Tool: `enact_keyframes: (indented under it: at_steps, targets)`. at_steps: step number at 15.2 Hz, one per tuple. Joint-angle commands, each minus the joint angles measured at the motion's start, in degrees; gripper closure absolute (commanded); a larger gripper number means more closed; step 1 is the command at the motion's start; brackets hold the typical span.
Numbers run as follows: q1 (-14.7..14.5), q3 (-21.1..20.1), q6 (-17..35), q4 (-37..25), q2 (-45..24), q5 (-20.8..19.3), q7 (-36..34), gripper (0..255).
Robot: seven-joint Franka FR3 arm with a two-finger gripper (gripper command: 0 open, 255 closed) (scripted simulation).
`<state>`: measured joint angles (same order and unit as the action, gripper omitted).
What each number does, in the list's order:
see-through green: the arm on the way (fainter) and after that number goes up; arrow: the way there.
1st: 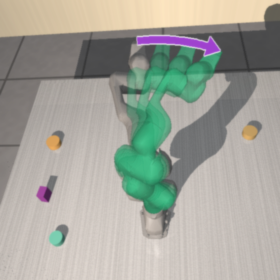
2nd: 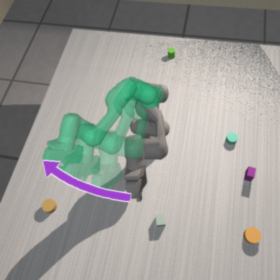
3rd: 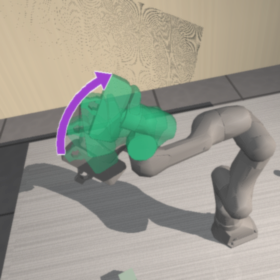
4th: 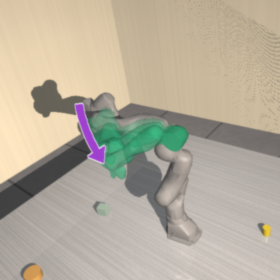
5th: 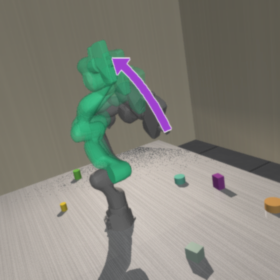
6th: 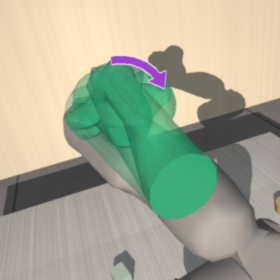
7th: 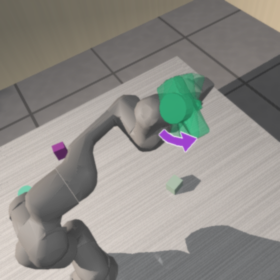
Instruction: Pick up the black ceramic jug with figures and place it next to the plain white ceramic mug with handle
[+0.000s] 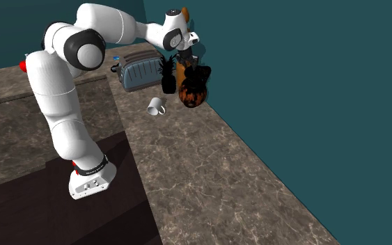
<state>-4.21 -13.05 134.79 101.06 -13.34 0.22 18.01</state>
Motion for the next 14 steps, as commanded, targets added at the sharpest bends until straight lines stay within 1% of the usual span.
enact_keyframes:
  at_steps: [1,14]
  targets:
    - [0.0,0.0,0.2,0.1,-0.1,-0.1,0.0,255]
    - [0.0,-0.1,-9.3,-7.8,1.6,0.2,-0.1,255]
